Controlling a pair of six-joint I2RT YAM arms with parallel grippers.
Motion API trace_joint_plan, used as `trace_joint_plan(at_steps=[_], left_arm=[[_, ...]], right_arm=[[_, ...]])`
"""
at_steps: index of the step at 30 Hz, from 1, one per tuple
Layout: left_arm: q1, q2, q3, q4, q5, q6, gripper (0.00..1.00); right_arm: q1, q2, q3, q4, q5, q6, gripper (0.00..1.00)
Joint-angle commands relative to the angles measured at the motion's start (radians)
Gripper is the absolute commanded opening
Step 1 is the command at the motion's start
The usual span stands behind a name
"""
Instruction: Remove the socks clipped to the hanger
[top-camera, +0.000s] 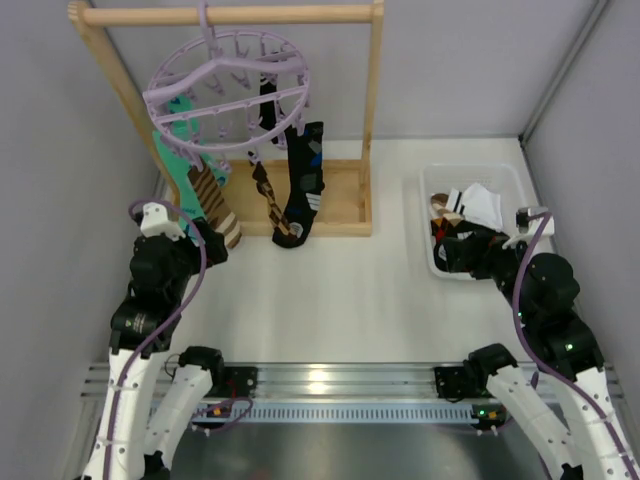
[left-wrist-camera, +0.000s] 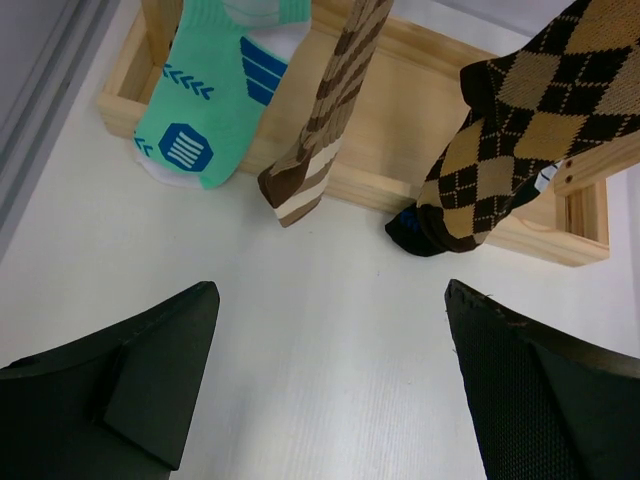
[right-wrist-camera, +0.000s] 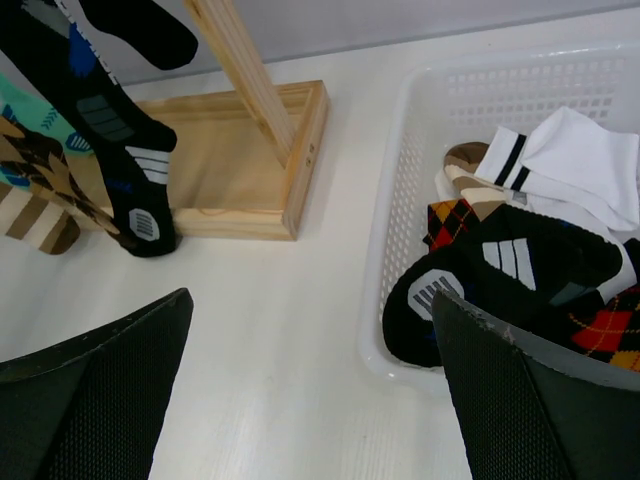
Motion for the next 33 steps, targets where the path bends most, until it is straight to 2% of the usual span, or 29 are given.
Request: trace_joint_plan(at_steps=[1, 5, 7, 8, 9, 10, 11, 12, 14, 16, 17, 19, 20, 22, 23, 27, 31, 33], left_arm=[[-0.004, -0.021, -0.002, 0.048, -0.024, -0.011, 0.99], [-0.004, -0.032, -0.007, 0.045, -0.069, -0.057, 0.99], [-0.004, -0.029, -0.005, 0.046, -0.061, -0.068, 0.99], [-0.004, -0.029, -0.004, 0.045, -0.053, -0.072, 0.99], [-0.004, -0.030, -0.002, 0.045, -0.049, -0.072, 0.99], [-0.004, -0.033, -0.001, 0.045, -0.047, -0.072, 0.98], [-0.004, -0.042, 0.001, 0.046, -0.044, -0.071, 0.99], [-0.004, -0.051, 0.001, 0.046, -0.046, -0.071, 0.99], [-0.004, -0.064, 0.001, 0.048, -0.046, -0.066, 0.99], [-0.004, -0.062, 0.002, 0.048, -0.024, -0.065, 0.99], [-0.004, -0.050, 0.004, 0.049, -0.009, -0.062, 0.98], [-0.004, -0.035, 0.013, 0.050, 0.022, -0.054, 0.99], [-0.004, -0.024, 0.018, 0.048, 0.043, -0.057, 0.99], [-0.002, -0.019, 0.042, 0.059, 0.089, -0.080, 0.99], [-0.004, -0.012, 0.054, 0.066, 0.149, -0.100, 0.99], [-0.004, 0.040, 0.149, 0.105, 0.270, -0.154, 0.98], [-0.004, 0.131, 0.276, 0.111, 0.322, -0.174, 0.98], [-0.004, 0.139, 0.306, 0.111, 0.332, -0.178, 0.98]], right_arm=[[-0.012, -0.007, -0.023, 0.080, 0.021, 0.021, 0.99], [-0.010, -0.056, -0.099, 0.193, 0.022, 0.052, 0.99], [-0.010, -0.078, -0.144, 0.270, -0.042, 0.072, 0.99], [-0.010, -0.079, -0.197, 0.389, -0.069, 0.131, 1.00], [-0.010, -0.070, -0.230, 0.463, -0.208, 0.168, 0.99], [-0.012, -0.049, -0.262, 0.559, -0.281, 0.212, 0.99], [-0.010, 0.030, -0.320, 0.673, -0.357, 0.299, 0.99], [-0.009, 0.089, -0.340, 0.877, -0.478, 0.349, 0.99], [0.029, 0.285, -0.321, 0.983, -0.527, 0.414, 0.99], [0.094, 0.397, -0.262, 0.991, -0.498, 0.377, 1.00], [0.176, 0.480, -0.206, 0.981, -0.463, 0.325, 1.00], [0.265, 0.552, -0.123, 0.958, -0.343, 0.239, 0.99], [0.346, 0.627, -0.095, 0.954, -0.306, 0.207, 1.00], [0.422, 0.754, -0.019, 0.956, -0.211, 0.102, 0.99], [0.491, 0.801, 0.005, 0.959, -0.179, 0.070, 0.99], [0.595, 1.039, 0.126, 1.028, -0.102, -0.063, 0.99], [0.620, 1.296, 0.310, 1.054, -0.077, -0.135, 0.94], [0.622, 1.362, 0.382, 1.062, -0.027, -0.172, 0.91]])
